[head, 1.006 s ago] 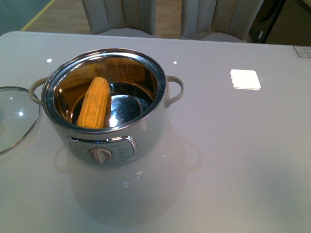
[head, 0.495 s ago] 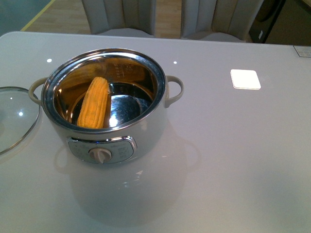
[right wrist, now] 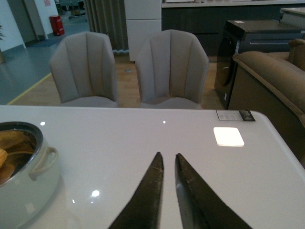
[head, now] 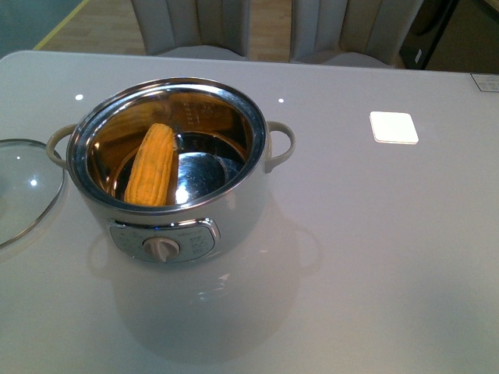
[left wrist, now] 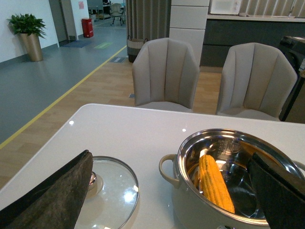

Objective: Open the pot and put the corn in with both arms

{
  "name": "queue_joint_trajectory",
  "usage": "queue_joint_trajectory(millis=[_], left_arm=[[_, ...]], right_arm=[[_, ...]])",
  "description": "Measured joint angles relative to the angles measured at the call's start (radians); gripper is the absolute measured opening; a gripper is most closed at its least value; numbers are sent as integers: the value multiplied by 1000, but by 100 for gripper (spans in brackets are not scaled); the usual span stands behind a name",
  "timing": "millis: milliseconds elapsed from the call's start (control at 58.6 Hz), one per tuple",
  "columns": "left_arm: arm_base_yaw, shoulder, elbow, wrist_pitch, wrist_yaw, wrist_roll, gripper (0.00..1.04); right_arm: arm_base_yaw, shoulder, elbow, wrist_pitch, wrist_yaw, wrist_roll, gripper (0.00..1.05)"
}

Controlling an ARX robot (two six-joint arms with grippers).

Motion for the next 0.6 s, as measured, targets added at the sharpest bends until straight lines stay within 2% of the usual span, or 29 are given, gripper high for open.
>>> queue_joint_trajectory(millis=[85,273,409,597], left_arm=[[0,0,0,0,0,0,98],[0,0,0,0,0,0,98],[0,0,0,0,0,0,98],[0,0,0,0,0,0,98]], right_arm=[[0,0,0,0,0,0,40],[0,0,0,0,0,0,71],[0,0,0,0,0,0,96],[0,0,0,0,0,0,96]])
